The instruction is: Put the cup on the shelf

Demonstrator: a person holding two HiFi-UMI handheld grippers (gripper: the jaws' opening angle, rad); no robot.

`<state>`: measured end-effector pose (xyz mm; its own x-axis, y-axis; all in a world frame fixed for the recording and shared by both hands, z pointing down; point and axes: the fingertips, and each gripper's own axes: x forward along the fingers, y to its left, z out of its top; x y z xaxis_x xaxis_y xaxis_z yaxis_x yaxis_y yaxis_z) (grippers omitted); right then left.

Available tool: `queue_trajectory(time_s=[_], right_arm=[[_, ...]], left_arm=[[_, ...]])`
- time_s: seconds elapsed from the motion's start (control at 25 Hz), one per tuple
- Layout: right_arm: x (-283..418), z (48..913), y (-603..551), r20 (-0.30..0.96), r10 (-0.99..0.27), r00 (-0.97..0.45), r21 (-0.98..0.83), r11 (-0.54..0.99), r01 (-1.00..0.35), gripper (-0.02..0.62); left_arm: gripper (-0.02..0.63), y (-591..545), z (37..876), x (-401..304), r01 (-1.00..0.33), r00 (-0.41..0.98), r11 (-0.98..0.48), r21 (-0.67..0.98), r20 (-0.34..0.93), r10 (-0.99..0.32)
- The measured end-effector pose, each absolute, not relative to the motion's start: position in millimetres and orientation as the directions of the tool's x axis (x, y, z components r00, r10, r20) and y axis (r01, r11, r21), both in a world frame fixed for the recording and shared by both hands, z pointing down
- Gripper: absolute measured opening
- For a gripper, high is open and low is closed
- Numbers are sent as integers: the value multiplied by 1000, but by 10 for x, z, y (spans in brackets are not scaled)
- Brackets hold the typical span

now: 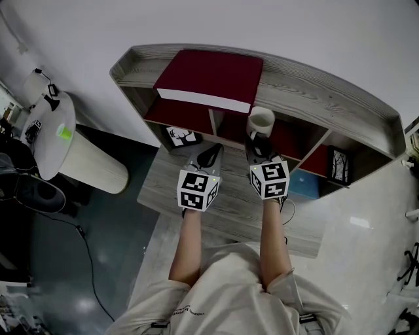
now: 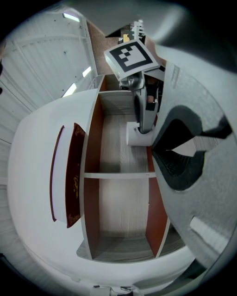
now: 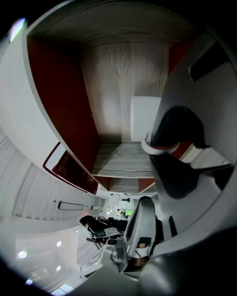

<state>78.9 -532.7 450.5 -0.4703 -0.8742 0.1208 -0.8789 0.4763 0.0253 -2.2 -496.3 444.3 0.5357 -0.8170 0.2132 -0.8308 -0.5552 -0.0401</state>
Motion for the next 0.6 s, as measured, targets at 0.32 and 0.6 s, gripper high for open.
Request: queue_trajectory(time_s=[0.32,0.6], right_arm=[[809,4512,-5277,123,-877,-464,37,471,-881,75],[858,4522,-5238,127,-889,-441,50,449,-892,87]], left_arm=[[11,-4928,4429,-9,-824,544,-564,-47,211,-812],[11,-4880,4429,-19,-824,545,-565,-46,209,-812]])
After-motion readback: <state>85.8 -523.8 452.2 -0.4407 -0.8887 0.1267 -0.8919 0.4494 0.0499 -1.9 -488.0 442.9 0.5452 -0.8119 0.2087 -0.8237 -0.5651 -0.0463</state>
